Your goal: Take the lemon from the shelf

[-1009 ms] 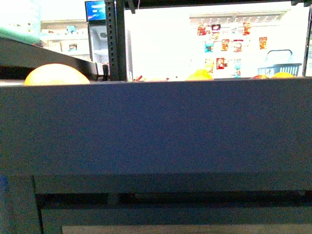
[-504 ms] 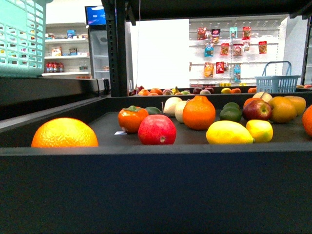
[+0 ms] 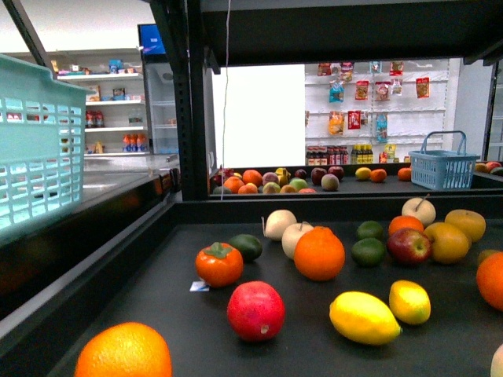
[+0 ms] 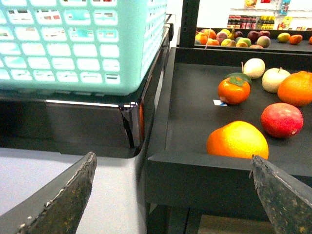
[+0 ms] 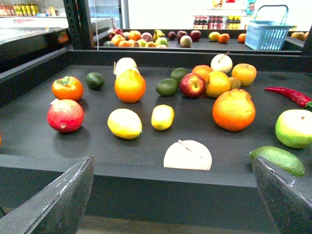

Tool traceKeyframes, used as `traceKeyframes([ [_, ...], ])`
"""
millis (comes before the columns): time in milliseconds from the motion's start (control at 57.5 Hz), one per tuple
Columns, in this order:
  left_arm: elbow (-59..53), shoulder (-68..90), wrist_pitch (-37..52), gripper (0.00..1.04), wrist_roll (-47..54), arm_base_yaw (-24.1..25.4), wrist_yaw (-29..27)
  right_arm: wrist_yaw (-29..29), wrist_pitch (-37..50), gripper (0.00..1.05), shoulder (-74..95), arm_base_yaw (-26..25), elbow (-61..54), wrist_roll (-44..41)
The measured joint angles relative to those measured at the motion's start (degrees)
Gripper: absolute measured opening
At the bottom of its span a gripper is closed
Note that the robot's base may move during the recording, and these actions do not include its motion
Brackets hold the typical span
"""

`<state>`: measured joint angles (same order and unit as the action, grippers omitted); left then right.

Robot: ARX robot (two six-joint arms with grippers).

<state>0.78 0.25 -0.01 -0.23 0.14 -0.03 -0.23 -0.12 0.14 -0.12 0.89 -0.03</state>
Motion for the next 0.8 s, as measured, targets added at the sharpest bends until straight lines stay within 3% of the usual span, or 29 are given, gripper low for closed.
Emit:
traceKeyframes([
  [800,0.00,0.00,0.00,0.97,0.02,0.00,0.02,0.04,0.02,0.97,0.02,0.00,0.00,0.00],
])
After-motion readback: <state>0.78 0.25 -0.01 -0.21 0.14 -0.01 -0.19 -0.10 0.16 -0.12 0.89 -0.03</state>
